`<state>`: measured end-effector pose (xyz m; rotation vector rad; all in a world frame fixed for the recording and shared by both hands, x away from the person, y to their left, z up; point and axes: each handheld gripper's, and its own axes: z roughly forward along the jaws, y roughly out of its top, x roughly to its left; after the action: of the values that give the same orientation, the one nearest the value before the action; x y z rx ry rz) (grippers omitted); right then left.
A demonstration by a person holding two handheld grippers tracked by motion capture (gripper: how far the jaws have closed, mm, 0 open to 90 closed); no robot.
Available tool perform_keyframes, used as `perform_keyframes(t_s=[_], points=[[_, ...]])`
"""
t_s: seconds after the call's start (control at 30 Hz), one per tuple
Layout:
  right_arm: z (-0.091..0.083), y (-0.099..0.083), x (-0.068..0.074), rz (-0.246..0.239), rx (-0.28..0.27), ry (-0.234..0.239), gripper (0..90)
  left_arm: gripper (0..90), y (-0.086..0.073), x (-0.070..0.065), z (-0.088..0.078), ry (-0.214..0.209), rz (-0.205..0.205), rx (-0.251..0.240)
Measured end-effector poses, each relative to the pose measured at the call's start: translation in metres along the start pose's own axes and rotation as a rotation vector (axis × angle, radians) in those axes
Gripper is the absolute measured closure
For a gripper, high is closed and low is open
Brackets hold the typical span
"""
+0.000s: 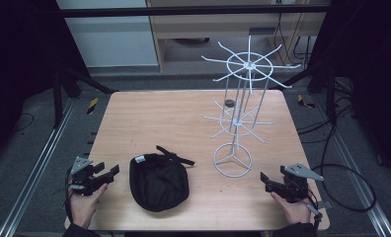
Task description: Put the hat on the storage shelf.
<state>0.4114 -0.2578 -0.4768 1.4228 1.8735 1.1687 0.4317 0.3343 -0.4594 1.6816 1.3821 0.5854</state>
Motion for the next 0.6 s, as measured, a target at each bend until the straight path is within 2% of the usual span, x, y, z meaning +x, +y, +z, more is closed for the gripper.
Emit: perform_keyframes(t_s=[0.03, 0.1, 0.13, 0.17, 0.37, 0.4, 0.53, 0.57, 0.6], points=[[-0.001, 0.001, 0.004, -0.003, -0.008, 0.021, 21.6, 36.3, 0.001, -0.001, -0.002, -0.005, 0.001, -0.005], [-0.002, 0.001, 0.007, -0.008, -0.011, 0.029, 22.1, 37.1, 0.002, -0.003, -0.005, -0.015, -0.003, -0.014], [-0.003, 0.003, 0.015, -0.024, -0.014, 0.050, 23.4, 38.6, 0.003, -0.006, -0.008, -0.034, -0.004, -0.019], [-0.003, 0.003, 0.015, -0.024, -0.014, 0.050, 23.4, 38.9, 0.003, -0.006, -0.008, -0.034, -0.004, -0.019], [-0.006, 0.008, 0.039, -0.041, -0.035, 0.125, 26.8, 39.4, 0.005, -0.015, -0.013, -0.066, 0.027, -0.014], [-0.006, 0.011, 0.048, -0.043, -0.038, 0.154, 27.3, 39.5, 0.005, -0.017, -0.013, -0.070, 0.033, -0.008], [-0.003, 0.012, 0.062, -0.043, -0.022, 0.207, 28.7, 40.7, 0.004, -0.022, -0.011, -0.078, 0.046, 0.009], [-0.003, 0.012, 0.062, -0.043, -0.022, 0.207, 28.7, 41.0, 0.004, -0.022, -0.011, -0.078, 0.046, 0.009], [-0.002, 0.012, 0.069, -0.063, -0.018, 0.219, 30.2, 41.4, 0.005, -0.025, -0.010, -0.078, 0.059, 0.009]])
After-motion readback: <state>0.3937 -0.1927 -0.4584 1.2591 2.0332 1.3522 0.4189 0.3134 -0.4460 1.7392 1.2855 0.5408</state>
